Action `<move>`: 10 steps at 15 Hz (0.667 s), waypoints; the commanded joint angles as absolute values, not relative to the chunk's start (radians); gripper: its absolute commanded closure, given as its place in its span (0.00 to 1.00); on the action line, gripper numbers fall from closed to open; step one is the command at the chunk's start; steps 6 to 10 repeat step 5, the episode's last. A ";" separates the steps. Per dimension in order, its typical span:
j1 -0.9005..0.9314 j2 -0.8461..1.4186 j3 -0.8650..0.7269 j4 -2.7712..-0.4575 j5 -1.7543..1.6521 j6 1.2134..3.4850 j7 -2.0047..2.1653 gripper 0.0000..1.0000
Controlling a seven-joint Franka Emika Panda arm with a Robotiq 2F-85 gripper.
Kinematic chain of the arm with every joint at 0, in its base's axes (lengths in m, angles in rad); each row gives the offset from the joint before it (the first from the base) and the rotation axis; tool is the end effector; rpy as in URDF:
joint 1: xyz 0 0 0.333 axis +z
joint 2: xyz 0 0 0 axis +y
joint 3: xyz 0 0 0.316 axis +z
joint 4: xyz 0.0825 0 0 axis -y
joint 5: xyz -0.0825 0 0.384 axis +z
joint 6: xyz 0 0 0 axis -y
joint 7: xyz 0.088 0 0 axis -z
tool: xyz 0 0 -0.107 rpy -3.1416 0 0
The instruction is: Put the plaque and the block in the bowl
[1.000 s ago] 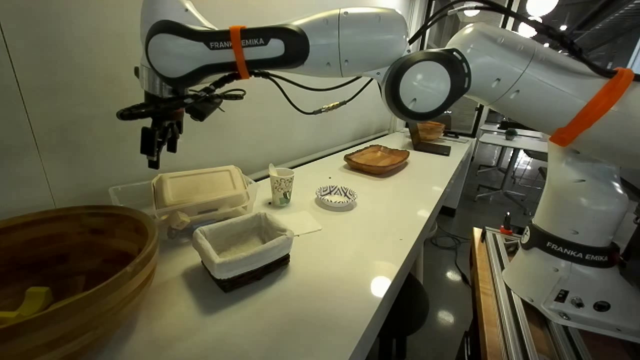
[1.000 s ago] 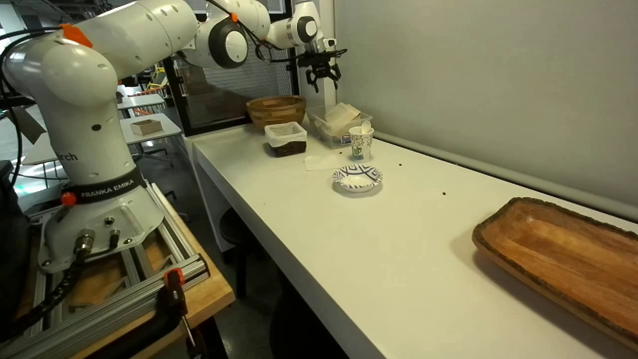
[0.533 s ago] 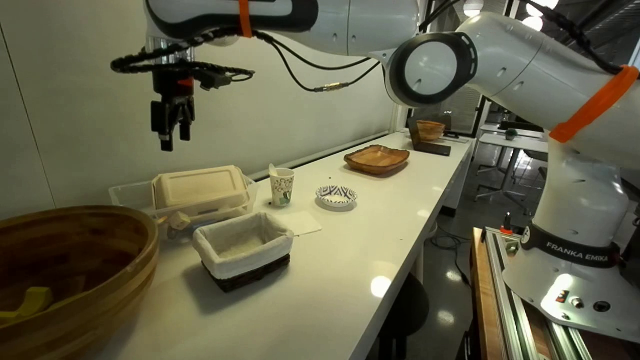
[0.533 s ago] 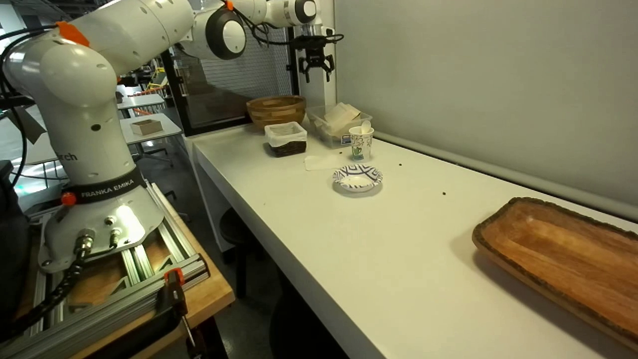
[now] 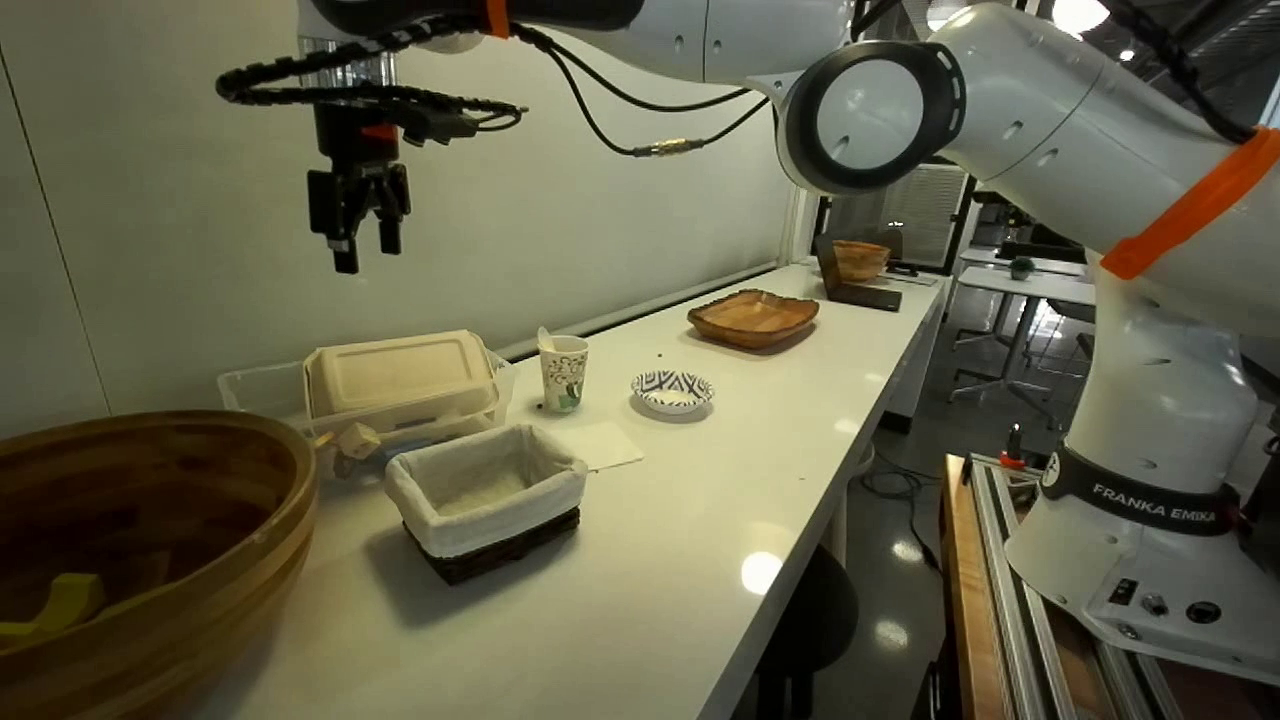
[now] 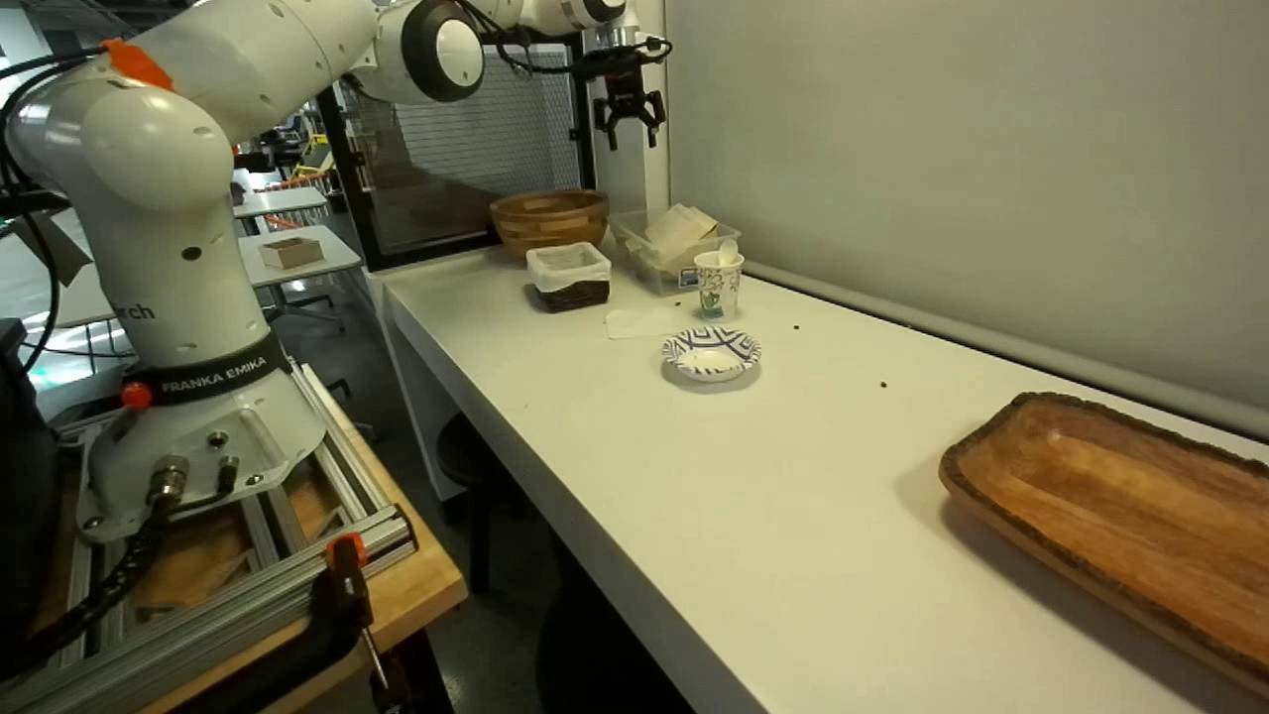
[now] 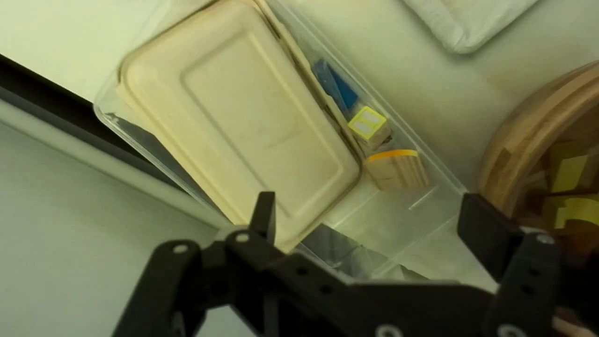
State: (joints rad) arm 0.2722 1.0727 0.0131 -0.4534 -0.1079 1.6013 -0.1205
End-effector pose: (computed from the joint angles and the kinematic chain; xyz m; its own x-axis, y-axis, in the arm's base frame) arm 0.7655 0.2062 0.4115 0.9188 0.3896 0.0629 0.3822 -0.9182 0.1045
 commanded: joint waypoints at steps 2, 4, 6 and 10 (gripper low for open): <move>0.271 1.101 -0.004 -0.404 -0.115 1.574 -0.085 0.00; 0.271 1.103 -0.007 -0.402 -0.116 1.573 -0.074 0.00; 0.271 1.103 -0.008 -0.401 -0.116 1.573 -0.069 0.00; 0.271 1.103 -0.008 -0.401 -0.116 1.573 -0.069 0.00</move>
